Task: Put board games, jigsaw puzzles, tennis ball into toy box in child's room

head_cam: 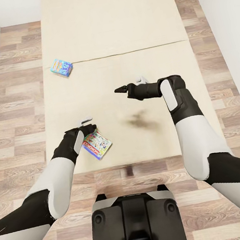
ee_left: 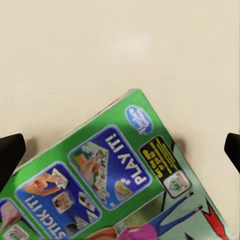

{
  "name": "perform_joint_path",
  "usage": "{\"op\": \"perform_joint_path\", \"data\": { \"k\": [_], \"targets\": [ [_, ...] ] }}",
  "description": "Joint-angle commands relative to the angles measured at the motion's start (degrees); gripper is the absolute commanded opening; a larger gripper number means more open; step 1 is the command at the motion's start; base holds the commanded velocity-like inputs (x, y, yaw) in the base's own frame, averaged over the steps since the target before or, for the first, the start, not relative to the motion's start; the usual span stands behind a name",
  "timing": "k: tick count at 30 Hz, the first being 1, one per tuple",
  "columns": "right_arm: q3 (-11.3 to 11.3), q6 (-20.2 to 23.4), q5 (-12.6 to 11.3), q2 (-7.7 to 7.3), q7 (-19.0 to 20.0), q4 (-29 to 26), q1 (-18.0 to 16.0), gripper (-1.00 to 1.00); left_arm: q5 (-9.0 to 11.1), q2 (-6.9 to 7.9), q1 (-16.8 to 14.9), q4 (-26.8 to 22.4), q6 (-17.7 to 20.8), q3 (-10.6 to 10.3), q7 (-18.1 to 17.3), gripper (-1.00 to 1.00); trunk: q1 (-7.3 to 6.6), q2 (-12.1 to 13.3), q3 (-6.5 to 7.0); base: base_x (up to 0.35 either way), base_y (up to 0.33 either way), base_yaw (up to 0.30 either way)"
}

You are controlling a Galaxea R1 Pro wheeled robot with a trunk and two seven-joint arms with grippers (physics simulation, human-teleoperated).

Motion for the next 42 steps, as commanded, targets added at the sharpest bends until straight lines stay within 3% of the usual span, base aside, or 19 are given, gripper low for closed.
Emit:
{"op": "perform_joint_path", "data": {
  "k": [1, 10, 19, 42],
  "targets": [
    [-0.26, 0.32, 0.18, 0.06, 0.27, -0.01, -0.04, 1.0, 0.02, -0.07, -0.02, -0.1, 0.32, 0.28, 0.09, 1.0, 0.02, -0.09, -0.06, -0.156, 0.0, 0.0],
    [-0.25, 0.32, 0.18, 0.06, 0.27, 0.0, -0.04, 1.0, 0.06, -0.07, -0.04, -0.1, 0.34, 0.28, 0.1, 1.0, 0.02, -0.09, -0.06, -0.131, -0.01, 0.0],
    [-0.22, 0.32, 0.2, 0.06, 0.25, 0.0, -0.04, 1.0, 0.08, -0.07, -0.03, -0.1, 0.33, 0.26, 0.12, 1.0, 0.02, -0.09, -0.06, -0.009, -0.176, 0.0],
    [-0.22, 0.32, 0.25, 0.06, 0.27, 0.0, -0.04, 1.0, 0.09, -0.07, -0.02, -0.1, 0.32, 0.26, 0.06, 1.0, 0.02, -0.09, -0.06, 0.0, -0.038, 0.0]
  ]
}}
